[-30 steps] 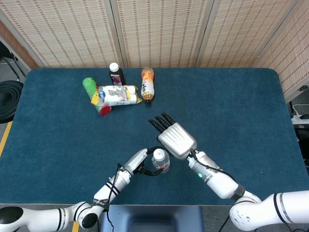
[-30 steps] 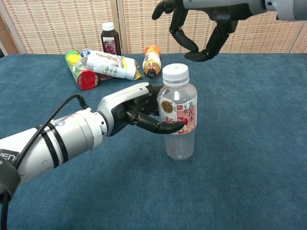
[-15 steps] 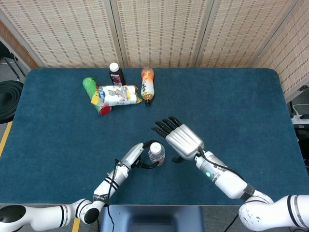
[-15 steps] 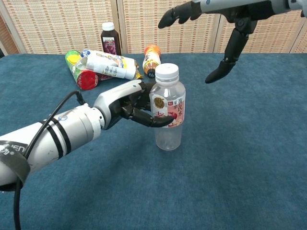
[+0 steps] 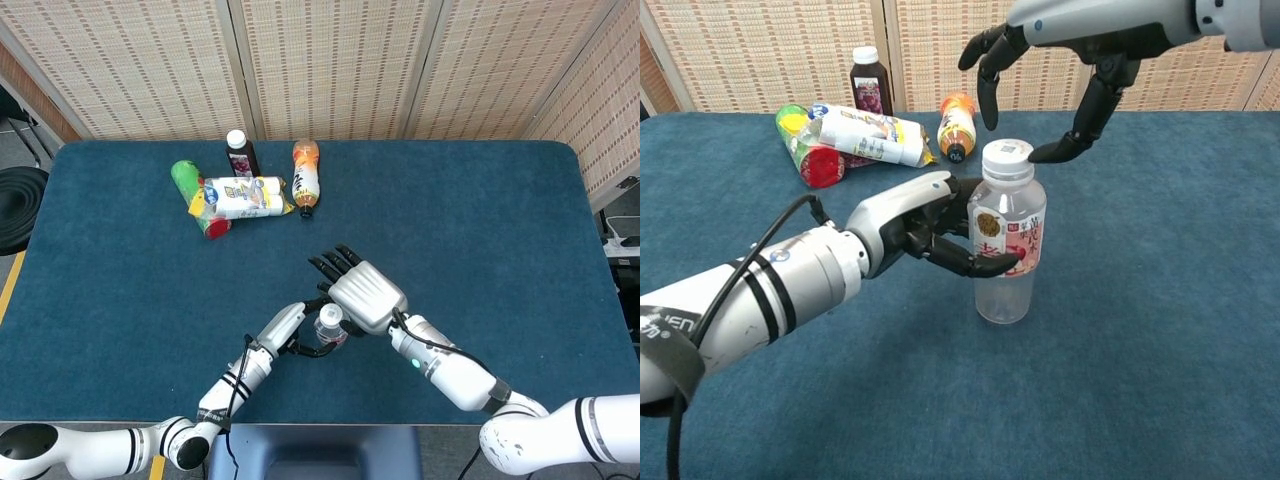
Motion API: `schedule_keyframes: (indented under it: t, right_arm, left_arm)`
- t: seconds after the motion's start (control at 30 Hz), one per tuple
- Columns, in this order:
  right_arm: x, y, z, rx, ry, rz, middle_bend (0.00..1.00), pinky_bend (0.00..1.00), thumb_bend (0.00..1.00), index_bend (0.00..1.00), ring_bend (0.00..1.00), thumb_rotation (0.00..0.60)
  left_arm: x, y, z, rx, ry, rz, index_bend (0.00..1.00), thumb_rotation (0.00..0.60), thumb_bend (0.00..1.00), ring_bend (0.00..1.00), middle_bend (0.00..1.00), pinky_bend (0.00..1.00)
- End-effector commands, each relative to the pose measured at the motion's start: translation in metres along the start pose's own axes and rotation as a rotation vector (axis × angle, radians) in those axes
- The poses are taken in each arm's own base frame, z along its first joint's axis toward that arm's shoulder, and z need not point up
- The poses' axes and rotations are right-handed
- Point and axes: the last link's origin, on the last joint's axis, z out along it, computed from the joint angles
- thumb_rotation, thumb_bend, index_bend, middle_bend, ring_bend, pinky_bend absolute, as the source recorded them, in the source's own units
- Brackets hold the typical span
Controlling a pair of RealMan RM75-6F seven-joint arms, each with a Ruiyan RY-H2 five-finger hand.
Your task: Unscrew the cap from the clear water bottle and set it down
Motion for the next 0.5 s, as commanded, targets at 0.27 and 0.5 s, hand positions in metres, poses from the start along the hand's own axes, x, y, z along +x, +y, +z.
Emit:
schedule_keyframes:
  t: [0.27,0.5]
  right_arm:
    - [-0.0037,-0.0067,0.0009,-0.002,-0.032,-0.006,0.0,0.0,0.32,0.38,0.0,0.538]
    - [-0.0028,-0.0088,0.0003,0.007,-0.032,0.0,0.0,0.0,0.34,0.39,0.0,0.537]
  left_arm:
    - [0.002,0.0015,0.0,-0.002,0.007,0.003,0.39,0.6,0.38,0.26,0.47,0.23]
    - [0.0012,-0.0001,0.0008,0.002,0.007,0.01,0.39,0.6,0.38,0.26,0.47,0.23]
